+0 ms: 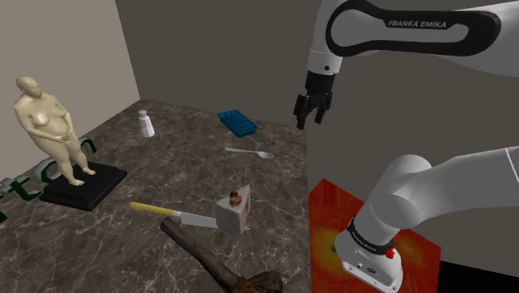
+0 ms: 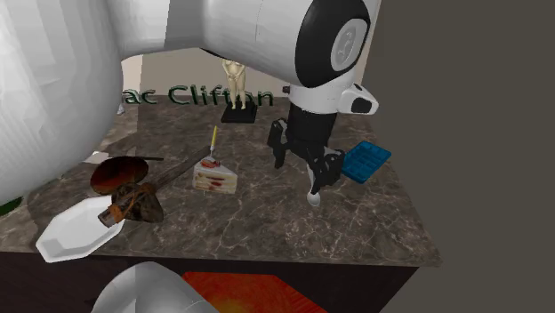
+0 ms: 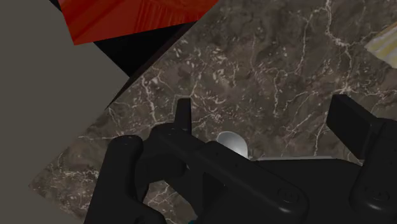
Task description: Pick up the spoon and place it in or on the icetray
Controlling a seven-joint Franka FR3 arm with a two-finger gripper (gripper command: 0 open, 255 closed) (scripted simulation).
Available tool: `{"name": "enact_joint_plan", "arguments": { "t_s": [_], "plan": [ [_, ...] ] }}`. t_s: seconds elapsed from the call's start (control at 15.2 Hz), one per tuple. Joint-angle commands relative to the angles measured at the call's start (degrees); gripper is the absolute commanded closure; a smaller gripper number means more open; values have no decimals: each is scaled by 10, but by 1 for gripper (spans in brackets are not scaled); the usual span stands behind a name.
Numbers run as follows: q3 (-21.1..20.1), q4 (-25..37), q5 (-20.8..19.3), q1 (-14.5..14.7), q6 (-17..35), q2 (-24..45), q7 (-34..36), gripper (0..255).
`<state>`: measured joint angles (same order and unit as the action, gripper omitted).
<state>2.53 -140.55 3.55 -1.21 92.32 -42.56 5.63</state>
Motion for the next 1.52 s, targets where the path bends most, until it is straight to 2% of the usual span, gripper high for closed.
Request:
{"name": "enact_joint_plan", "arguments": {
  "t_s": [0.0,0.4,0.73,0.99,1.25,1.45],
  "plan": [
    [0,0,0,0,0,0,0,0],
    [21,-43,3,26,162,70,-86,0],
    [38,-51,20,54,292,154,-162,0],
    [52,-38,48,81,387,231,-231,0],
    [64,-11,93,112,469,314,-311,0],
    [65,-1,115,121,497,344,-339,0]
  ]
}}
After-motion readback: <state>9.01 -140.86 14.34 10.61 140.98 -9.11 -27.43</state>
